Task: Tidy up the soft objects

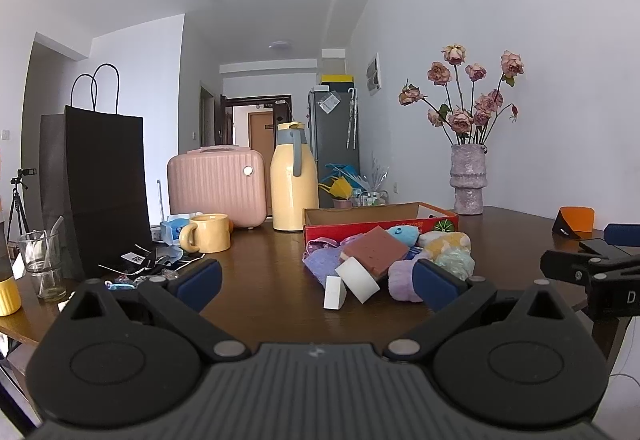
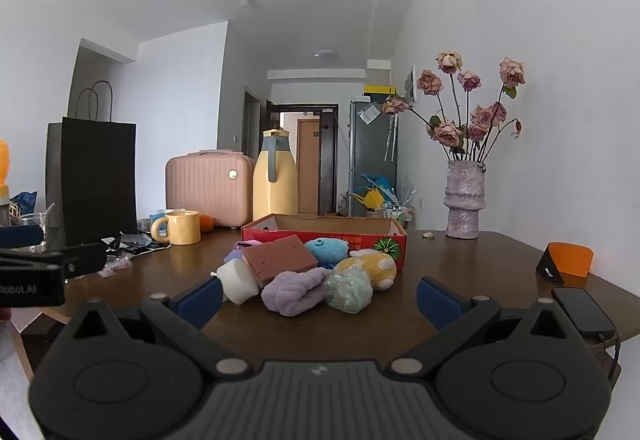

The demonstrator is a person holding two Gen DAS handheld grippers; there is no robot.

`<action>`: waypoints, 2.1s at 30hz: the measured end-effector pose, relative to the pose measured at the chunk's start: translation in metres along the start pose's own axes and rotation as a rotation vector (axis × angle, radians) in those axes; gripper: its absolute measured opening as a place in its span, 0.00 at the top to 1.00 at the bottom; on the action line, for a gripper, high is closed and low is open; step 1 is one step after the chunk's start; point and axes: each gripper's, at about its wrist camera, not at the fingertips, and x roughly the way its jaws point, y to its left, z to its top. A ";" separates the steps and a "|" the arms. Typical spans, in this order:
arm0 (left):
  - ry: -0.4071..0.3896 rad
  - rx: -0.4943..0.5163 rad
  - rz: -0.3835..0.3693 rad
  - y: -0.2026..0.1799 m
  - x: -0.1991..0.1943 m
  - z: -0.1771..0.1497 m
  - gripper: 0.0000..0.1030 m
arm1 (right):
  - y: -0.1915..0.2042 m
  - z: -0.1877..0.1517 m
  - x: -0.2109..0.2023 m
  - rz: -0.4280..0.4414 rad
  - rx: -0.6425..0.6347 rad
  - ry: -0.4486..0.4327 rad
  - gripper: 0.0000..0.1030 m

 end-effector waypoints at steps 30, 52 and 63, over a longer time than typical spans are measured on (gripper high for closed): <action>0.003 0.000 0.002 0.003 0.001 -0.005 0.00 | 0.002 -0.003 0.005 0.005 0.008 0.014 0.00; -0.002 0.007 -0.002 0.001 0.000 -0.004 0.00 | 0.001 -0.005 0.005 -0.001 0.012 0.014 0.00; -0.004 0.006 0.000 0.002 -0.001 -0.004 0.00 | 0.002 -0.005 0.004 -0.001 0.007 0.013 0.00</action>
